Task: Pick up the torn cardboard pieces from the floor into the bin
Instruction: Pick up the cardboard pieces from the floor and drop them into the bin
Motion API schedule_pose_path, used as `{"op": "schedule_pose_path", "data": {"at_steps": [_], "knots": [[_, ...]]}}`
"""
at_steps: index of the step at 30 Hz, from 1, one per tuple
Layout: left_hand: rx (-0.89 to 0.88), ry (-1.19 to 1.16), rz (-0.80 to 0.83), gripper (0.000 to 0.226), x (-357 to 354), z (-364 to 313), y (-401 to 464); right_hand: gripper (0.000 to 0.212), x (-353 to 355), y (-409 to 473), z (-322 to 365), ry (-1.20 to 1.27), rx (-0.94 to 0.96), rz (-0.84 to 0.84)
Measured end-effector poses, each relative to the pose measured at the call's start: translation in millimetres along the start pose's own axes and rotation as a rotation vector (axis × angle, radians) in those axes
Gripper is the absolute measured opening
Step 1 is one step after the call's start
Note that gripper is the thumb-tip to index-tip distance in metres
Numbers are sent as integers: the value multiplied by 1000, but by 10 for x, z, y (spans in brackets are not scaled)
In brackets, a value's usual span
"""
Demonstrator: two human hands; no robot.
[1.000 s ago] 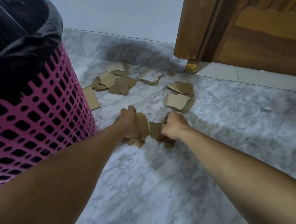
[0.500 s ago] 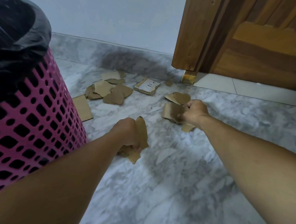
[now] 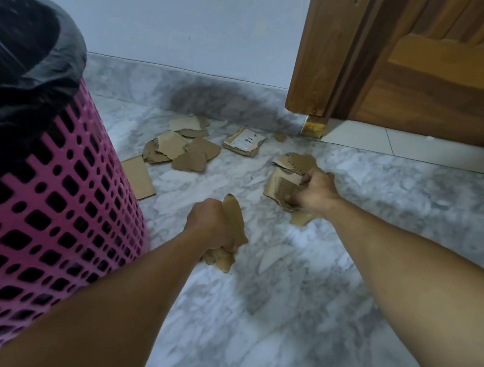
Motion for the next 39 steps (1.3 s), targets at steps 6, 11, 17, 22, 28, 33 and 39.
{"op": "schedule_pose_path", "data": {"at_steps": [6, 11, 17, 22, 28, 33, 39], "knots": [[42, -31, -7, 45, 67, 132, -173, 58, -33, -407, 9, 260, 0, 12], [12, -55, -15, 57, 393, -12, -469, 63, 245, -731, 297, 335, 59, -24], [-77, -169, -131, 66, 1275, -503, -1035, 73, 948, -1286, 1135, 323, 223, -109], [-160, -437, -115, 35, 2013, -893, -1759, 73, 1453, -1894, 1907, 375, 327, -97], [-173, -558, -222, 52, 2827, -680, -2385, 51, 1707, -2557, 2775, 379, 427, -98], [-58, -513, -404, 46, 3467, 75, -2628, 67, 1297, -2943, 3349, 331, 511, -37], [-13, -431, -372, 64, 3525, 842, -2715, 57, 367, -3255, 3577, 132, 597, 44]]}}
Point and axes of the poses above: each hand's wrist, its own y-axis towards the middle knuckle, its own x-axis out of the back of the hand, z = x × y, the point moved 6 cm from there along y, towards the middle knuckle
